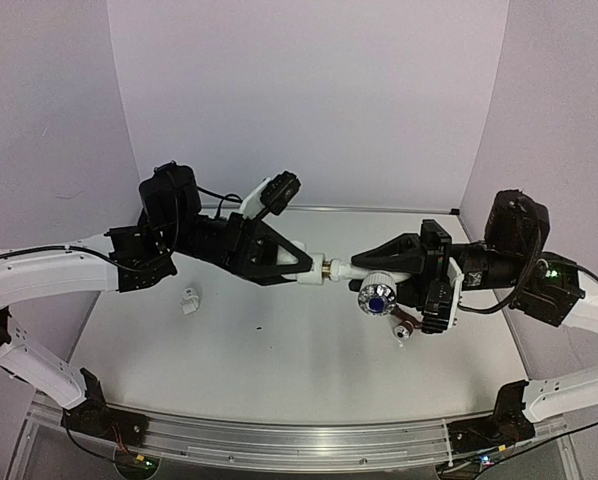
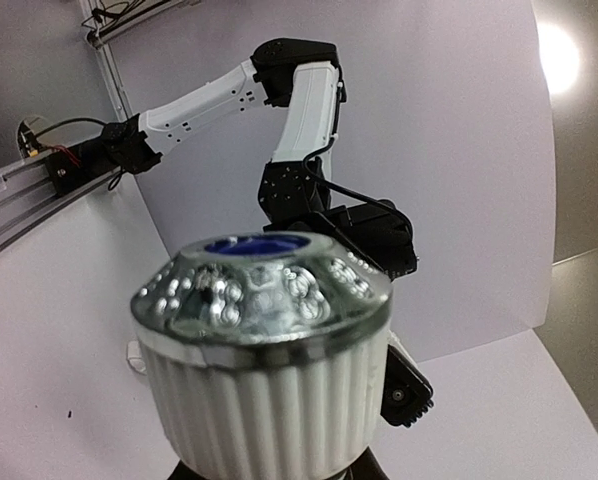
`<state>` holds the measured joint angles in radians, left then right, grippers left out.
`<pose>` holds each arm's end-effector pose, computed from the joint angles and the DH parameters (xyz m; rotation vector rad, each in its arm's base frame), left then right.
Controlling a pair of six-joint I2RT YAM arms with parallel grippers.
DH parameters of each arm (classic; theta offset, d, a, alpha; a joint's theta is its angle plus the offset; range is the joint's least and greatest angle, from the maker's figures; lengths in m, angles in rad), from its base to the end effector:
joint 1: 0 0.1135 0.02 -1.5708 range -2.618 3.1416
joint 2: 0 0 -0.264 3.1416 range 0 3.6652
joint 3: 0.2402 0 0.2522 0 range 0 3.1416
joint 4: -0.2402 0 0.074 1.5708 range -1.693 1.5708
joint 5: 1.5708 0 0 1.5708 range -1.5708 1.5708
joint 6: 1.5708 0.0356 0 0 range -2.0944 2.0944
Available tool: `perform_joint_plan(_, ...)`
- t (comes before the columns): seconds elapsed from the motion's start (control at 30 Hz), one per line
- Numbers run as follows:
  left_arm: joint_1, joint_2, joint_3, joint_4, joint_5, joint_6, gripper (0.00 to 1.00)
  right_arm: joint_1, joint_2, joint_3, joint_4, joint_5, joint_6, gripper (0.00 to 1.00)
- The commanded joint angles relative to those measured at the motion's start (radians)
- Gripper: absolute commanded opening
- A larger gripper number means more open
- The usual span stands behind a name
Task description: Install the water faucets
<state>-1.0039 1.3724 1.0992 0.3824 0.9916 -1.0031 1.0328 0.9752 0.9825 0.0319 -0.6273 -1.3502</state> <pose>0.1429 -0.2800 0.3742 1.0577 1.7513 -2.1572 0.0944 0.1989 0.3979 -1.5412 0.0832 0.2280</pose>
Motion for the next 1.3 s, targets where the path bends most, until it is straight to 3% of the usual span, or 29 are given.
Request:
perform_joint_plan(0.0, -0.01, -0.006, 0.046, 0.028, 0.001, 0.04, 0.0, 0.0, 0.011, -0.021, 0.199, 0.036, 0.183, 0.0)
perform_joint_plan(0.27, -0.012, -0.021, 0.039, 0.023, -0.018, 0.082, 0.0, 0.008, 0.053, -0.018, 0.315, 0.076, 0.445, 0.0)
perform_joint_plan(0.67, -0.018, -0.037, 0.053, -0.042, -0.049, 0.182, 0.0, 0.008, 0.066, -0.004, 0.342, 0.128, 0.746, 0.0)
perform_joint_plan(0.93, -0.018, -0.046, 0.046, -0.021, -0.057, 0.191, 0.0, 0.009, 0.07, -0.011, 0.381, 0.126, 0.836, 0.0)
perform_joint_plan(1.27, -0.018, -0.079, 0.018, 0.005, -0.094, 0.229, 0.0, 0.007, 0.097, 0.0, 0.435, 0.188, 1.108, 0.0)
